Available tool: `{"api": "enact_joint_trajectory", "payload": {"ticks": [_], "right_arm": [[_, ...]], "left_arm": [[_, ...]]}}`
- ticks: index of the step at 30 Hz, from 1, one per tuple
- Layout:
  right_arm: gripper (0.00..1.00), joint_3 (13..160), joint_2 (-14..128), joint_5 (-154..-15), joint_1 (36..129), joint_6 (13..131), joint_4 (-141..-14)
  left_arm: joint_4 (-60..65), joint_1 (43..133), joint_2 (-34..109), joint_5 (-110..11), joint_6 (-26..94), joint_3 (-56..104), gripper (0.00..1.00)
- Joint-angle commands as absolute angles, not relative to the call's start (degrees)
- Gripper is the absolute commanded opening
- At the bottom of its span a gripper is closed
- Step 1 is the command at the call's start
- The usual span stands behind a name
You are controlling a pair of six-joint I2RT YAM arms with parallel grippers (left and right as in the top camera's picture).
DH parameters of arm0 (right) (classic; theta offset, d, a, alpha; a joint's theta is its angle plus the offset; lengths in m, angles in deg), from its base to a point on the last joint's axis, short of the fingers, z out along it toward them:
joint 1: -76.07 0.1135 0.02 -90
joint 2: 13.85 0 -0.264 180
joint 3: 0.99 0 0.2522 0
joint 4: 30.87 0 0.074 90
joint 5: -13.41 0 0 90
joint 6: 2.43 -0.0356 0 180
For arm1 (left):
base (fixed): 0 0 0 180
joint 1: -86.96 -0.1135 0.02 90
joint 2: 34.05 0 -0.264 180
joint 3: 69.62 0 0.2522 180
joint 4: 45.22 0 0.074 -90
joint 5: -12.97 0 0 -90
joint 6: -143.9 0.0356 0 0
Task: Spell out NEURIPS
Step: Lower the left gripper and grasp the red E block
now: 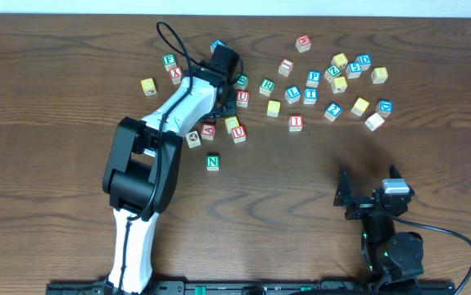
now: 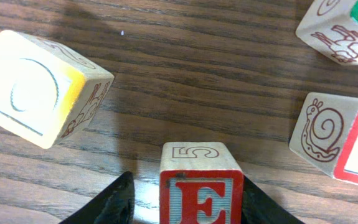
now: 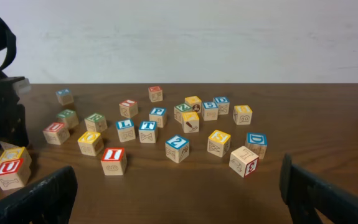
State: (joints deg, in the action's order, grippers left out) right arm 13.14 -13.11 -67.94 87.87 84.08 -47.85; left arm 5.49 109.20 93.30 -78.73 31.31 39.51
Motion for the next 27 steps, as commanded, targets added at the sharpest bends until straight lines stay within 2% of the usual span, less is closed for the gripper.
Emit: {"api": "enact_joint_trajectory", "payload": {"ticks": [1,4,15,20,25,27], "right_arm": [[0.99,13.09,-13.29,-67.55,87.47,83.36,-48.09],[0.99,13.09,-13.29,-67.53,87.47,83.34,-48.09],[0.99,13.09,-13.29,-67.55,87.47,83.36,-48.09],[0.99,13.09,-13.29,-67.55,87.47,83.36,-48.09],[0.99,13.09,-13.29,-67.55,87.47,83.36,-48.09],[0.99,13.09,-13.29,-67.55,87.47,83.34,-48.09]], "left_arm": [[5.31,109.00,94.46,-79.21,31.09,39.40,0.42],[5.25,109.00,94.46,-79.21,31.09,39.40,0.34],[3.87,109.00,94.46,-79.21,31.09,39.40,0.33],[4.11,109.00,94.46,-79.21,31.09,39.40,0.24],[5.64,109.00,94.31,-78.99,31.11,39.78,0.22],[6.32,109.00,94.07,-78.99,31.13,40.30,0.19]]}}
